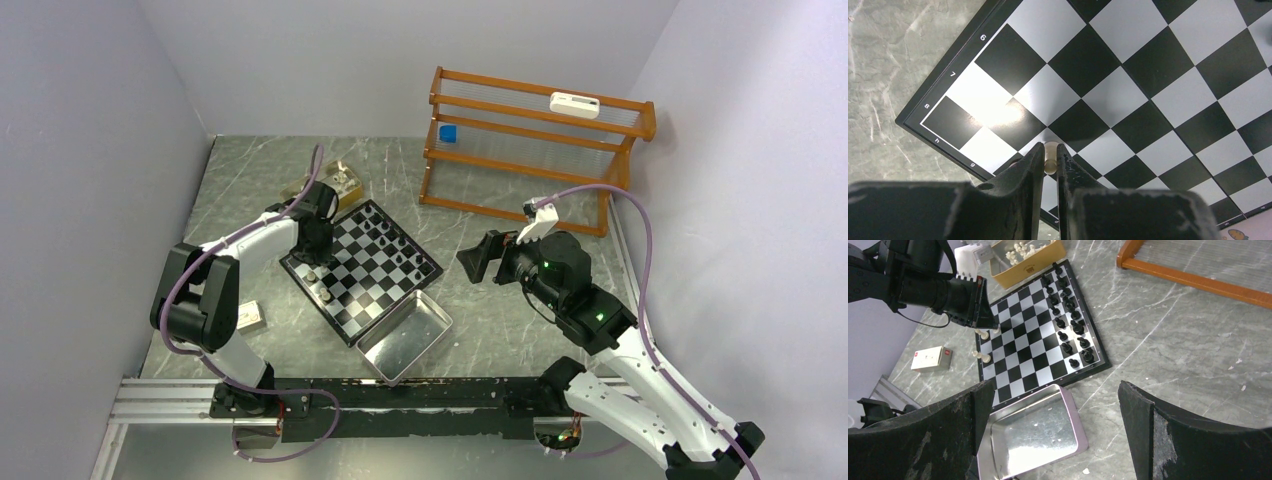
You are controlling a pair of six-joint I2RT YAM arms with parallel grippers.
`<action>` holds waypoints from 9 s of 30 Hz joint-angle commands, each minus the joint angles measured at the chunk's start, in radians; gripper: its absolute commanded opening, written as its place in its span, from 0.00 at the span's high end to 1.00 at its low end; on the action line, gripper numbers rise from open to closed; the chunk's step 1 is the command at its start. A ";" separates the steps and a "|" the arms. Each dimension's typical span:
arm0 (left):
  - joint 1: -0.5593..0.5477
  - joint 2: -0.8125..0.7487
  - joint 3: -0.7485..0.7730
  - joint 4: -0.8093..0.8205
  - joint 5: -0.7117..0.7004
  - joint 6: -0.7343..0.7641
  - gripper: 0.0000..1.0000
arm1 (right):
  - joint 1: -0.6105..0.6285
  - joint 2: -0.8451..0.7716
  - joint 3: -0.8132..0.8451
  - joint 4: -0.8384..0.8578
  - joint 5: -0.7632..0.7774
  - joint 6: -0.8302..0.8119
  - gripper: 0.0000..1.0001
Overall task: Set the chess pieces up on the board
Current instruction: Place the chess piece on the chessboard, then pick up the chess piece from the storage box, then place the chess piece on the chessboard, then pick up the chess piece from the storage box.
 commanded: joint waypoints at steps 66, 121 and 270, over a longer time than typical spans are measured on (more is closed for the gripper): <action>0.185 0.457 0.682 0.179 -0.090 0.019 0.69 | 0.003 0.095 0.099 -0.026 0.022 0.009 0.00; 0.216 0.508 0.714 0.112 -0.010 0.016 0.84 | 0.003 0.074 0.071 -0.017 0.023 0.010 0.00; 0.125 -0.071 0.314 0.045 0.008 0.041 0.63 | 0.004 0.023 0.002 0.015 -0.012 0.008 0.00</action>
